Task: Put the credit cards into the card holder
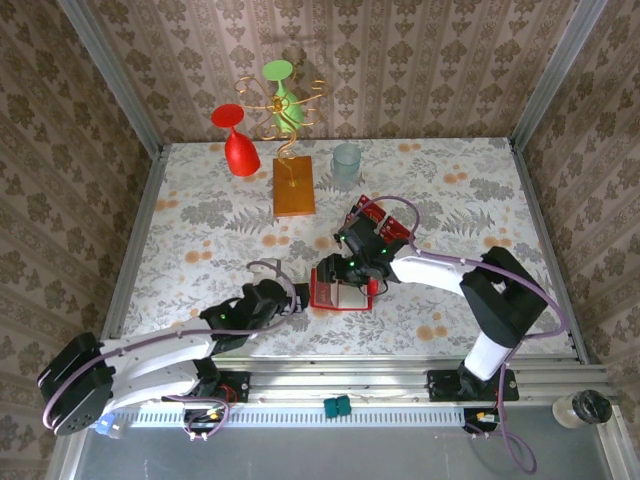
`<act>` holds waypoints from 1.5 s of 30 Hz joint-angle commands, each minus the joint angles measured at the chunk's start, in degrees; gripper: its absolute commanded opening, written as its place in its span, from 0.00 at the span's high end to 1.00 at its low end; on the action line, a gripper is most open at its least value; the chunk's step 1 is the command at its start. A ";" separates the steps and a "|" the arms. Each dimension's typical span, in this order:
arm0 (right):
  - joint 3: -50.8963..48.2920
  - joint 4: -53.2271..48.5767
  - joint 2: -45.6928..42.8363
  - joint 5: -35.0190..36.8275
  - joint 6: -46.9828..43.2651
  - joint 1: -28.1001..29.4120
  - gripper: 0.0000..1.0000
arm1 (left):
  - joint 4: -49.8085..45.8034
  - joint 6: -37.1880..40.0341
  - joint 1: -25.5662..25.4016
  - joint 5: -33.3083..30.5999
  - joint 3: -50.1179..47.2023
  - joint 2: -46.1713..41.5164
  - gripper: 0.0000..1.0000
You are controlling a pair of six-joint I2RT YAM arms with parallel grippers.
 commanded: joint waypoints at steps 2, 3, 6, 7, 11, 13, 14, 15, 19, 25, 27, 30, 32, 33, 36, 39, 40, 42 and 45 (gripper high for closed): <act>2.39 3.26 4.50 -1.31 3.09 1.10 0.46 | -5.00 0.03 1.08 -0.85 -2.01 -3.70 0.00; 2.71 3.56 5.33 -1.43 3.38 1.30 0.46 | -5.54 0.01 1.24 -0.77 -2.17 -4.23 0.00; 3.26 4.34 7.24 -1.76 3.72 1.66 0.46 | -6.34 0.03 1.57 -0.58 -2.29 -5.21 0.00; 3.32 4.47 7.57 -1.90 3.86 1.71 0.46 | -6.49 0.01 1.67 -0.56 -2.21 -5.33 0.00; 2.99 4.29 7.11 -2.17 3.38 1.81 0.45 | -6.55 -0.09 1.90 -0.34 -1.86 -4.86 0.00; 3.21 3.55 6.22 -2.38 2.75 1.73 0.45 | -6.21 -0.03 1.94 -0.13 -1.59 -4.15 0.00; 3.33 2.81 5.56 -2.41 2.34 1.71 0.45 | -6.05 0.02 1.99 -0.03 -1.37 -3.65 0.00; 3.47 2.31 4.81 -2.40 1.88 1.64 0.45 | -5.94 0.01 1.99 0.05 -1.08 -3.09 0.00; 3.66 -0.33 1.98 -1.75 -0.12 1.18 0.46 | -5.09 0.20 1.99 0.40 0.06 -0.79 0.00; 0.96 -2.12 -0.85 -0.78 -2.23 -0.42 0.58 | -4.07 0.81 1.99 1.09 2.01 2.46 0.00; -0.21 -2.43 -1.34 -0.35 -2.87 -0.83 0.70 | -3.87 0.97 1.97 1.27 2.67 3.36 0.00; -1.64 -2.64 -1.60 0.48 -3.66 -0.89 0.84 | -3.64 1.27 1.99 1.53 3.59 4.48 0.00; -1.85 -2.82 -1.04 0.70 -4.20 -0.94 0.90 | -3.56 1.38 1.99 1.55 4.19 5.23 0.00; -1.91 -2.70 -0.70 0.73 -4.39 -0.89 0.92 | -3.49 1.54 1.96 1.64 4.52 5.67 0.00; -1.32 -2.30 1.33 -0.12 -4.74 -0.89 0.94 | -3.13 1.77 1.99 1.73 5.39 6.98 0.00; -0.63 -1.57 3.48 -0.80 -4.74 -0.88 0.95 | -2.76 2.03 1.99 1.99 6.10 8.42 0.00; -0.49 -1.43 4.07 -0.98 -4.69 -0.84 0.95 | -2.69 2.00 1.91 2.06 6.23 8.87 0.00; -0.13 -1.02 5.19 -1.16 -4.66 -0.85 0.95 | -2.20 1.99 1.97 2.24 6.46 9.80 0.00; -0.26 -0.40 6.11 -1.40 -4.49 -0.82 0.95 | -1.70 1.94 1.99 2.42 6.70 11.29 0.00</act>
